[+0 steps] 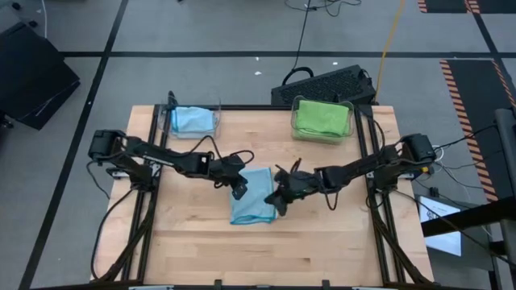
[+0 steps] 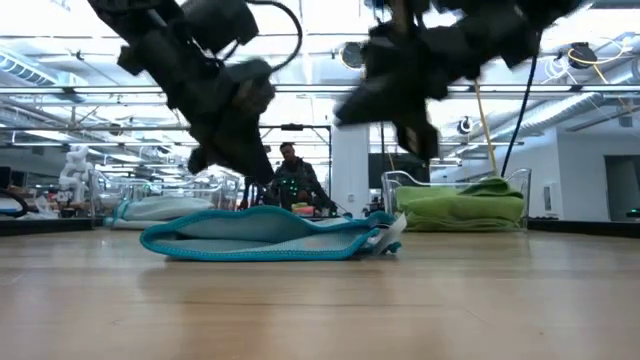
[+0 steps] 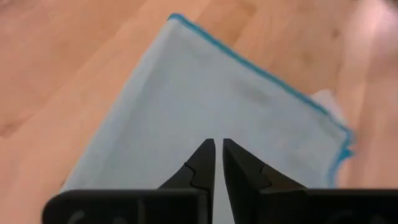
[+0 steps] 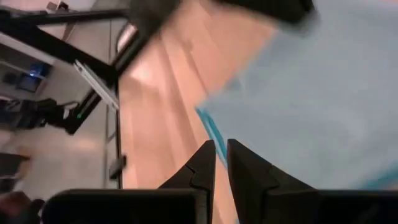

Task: Sort microfiber towel by color & place in baskets
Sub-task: Fold the blue towel

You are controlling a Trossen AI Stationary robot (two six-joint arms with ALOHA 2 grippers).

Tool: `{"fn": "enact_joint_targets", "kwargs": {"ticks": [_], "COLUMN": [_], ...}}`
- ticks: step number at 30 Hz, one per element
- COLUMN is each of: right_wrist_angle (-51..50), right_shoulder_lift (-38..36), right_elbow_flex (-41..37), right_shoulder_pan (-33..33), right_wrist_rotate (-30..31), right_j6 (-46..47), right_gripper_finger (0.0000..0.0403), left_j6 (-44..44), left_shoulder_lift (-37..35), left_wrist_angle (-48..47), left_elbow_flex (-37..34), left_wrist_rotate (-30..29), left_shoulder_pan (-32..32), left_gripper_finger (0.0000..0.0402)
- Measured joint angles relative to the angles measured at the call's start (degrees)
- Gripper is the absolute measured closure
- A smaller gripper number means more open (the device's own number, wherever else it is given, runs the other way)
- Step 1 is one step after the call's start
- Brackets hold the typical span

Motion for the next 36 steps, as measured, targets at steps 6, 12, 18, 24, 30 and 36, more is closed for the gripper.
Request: {"fn": "enact_joint_targets", "kwargs": {"ticks": [6, 12, 18, 24, 30, 36], "right_wrist_angle": [-11.33, -15.62, -16.37, -16.59, -19.65, -23.3], "right_shoulder_lift": [9.61, 16.61, 19.05, 19.81, 17.7, 14.0], "right_elbow_flex": [11.49, 16.55, 16.04, 13.43, 12.35, 12.07], "right_shoulder_pan": [0.73, 0.68, 0.24, 0.91, 0.97, 1.14], "right_wrist_rotate": [-7.11, -8.95, -9.09, -10.2, -11.37, -11.9], "right_j6": [-6.16, -8.35, -8.81, -8.55, -10.16, -10.2], "right_gripper_finger": [0.0369, 0.0381, 0.0401, 0.0402, 0.0402, 0.0402], "left_j6": [1.58, 0.24, 0.3, 1.15, 1.85, 2.23], "left_shoulder_lift": [6.2, 9.77, 11.86, 11.96, 12.01, 12.03], "left_wrist_angle": [1.15, 2.58, 5.13, 5.79, 5.87, 6.84], "left_elbow_flex": [-0.07, -0.07, 0.15, 0.11, 0.09, -0.01], "left_wrist_rotate": [4.28, 5.27, 6.94, 6.97, 7.11, 6.57], "left_shoulder_pan": [1.8, 3.29, 4.59, 5.6, 6.32, 7.39], "left_gripper_finger": [0.0371, 0.0371, 0.0371, 0.0371, 0.0371, 0.0371]}}
